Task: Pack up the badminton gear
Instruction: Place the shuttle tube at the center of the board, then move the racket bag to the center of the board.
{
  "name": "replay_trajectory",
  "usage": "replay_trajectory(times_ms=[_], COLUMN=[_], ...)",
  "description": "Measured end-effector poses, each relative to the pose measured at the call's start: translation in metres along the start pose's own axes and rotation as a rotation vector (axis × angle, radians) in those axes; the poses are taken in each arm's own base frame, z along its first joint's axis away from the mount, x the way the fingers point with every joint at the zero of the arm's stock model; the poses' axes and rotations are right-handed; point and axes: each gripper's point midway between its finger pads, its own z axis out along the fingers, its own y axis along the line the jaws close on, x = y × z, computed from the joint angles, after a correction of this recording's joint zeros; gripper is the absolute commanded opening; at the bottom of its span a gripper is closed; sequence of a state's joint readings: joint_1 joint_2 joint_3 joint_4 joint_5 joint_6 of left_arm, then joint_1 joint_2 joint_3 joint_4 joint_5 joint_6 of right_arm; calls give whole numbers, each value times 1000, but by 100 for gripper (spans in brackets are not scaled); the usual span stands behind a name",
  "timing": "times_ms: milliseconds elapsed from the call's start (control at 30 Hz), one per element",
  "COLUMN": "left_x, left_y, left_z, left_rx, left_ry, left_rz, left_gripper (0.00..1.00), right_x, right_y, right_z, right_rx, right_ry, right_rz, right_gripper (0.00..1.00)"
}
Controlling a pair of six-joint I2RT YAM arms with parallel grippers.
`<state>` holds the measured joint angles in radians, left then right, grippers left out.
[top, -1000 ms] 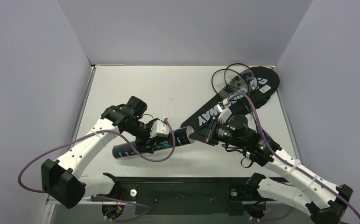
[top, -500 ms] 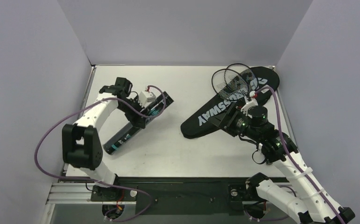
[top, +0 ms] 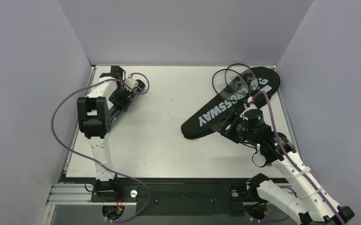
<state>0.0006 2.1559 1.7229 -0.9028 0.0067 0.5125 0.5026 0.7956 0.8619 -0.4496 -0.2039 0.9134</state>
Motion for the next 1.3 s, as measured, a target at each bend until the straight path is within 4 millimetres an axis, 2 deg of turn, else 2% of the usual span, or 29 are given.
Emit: replay_trajectory(times_ms=[133,167,200,267,300,333,367,467,500,633,700,767,900,933,1000,1100,1167,1200,1300], left_x=[-23,-28,-31,-33,-33,-32,-31,-30,-28,-22,-22,-26,-44,-52,-65,-85,-99,-102,-91], left_y=[30,37,43,53,58,61,64,67,66,50,39,26,1,-7,-25,-72,-129,-163,-274], left_z=[7,8,9,10,10,10,11,10,10,3,-8,-28,-93,-112,-144,-179,-183,-177,-140], left_rx=[-128,-158,-182,-224,-241,-253,-262,-276,-273,-207,-161,-118,-72,-61,-24,62,134,179,338], left_ry=[-12,-18,-24,-30,-30,-31,-31,-44,-46,-61,-83,-129,-281,-334,-429,-539,-582,-586,-519], left_rz=[-1,-3,-8,-17,-24,-29,-34,-42,-42,-51,-55,-55,-44,-41,-31,23,121,180,381], left_gripper=[36,41,43,53,59,60,71,76,85,89,89,90,90,90,90,91,91,91,91], right_x=[5,7,7,8,8,8,8,7,6,0,-7,-18,-43,-50,-63,-89,-103,-106,-109], right_y=[-11,-14,-16,-19,-20,-22,-23,-31,-34,-52,-63,-71,-80,-83,-89,-107,-124,-132,-158], right_z=[5,6,6,7,8,8,9,12,14,23,27,29,31,31,30,29,29,30,29], right_rx=[34,42,50,64,71,79,86,122,138,211,255,293,352,370,412,512,584,615,713], right_ry=[11,14,16,18,18,17,16,15,18,25,23,13,-17,-27,-48,-88,-106,-107,-94], right_rz=[2,3,4,3,2,2,2,-3,-3,25,48,69,84,83,82,77,78,78,81], right_gripper=[56,61,62,63,67,73,76,78,78,79,79,79,79,84,87,87,87,87,86])
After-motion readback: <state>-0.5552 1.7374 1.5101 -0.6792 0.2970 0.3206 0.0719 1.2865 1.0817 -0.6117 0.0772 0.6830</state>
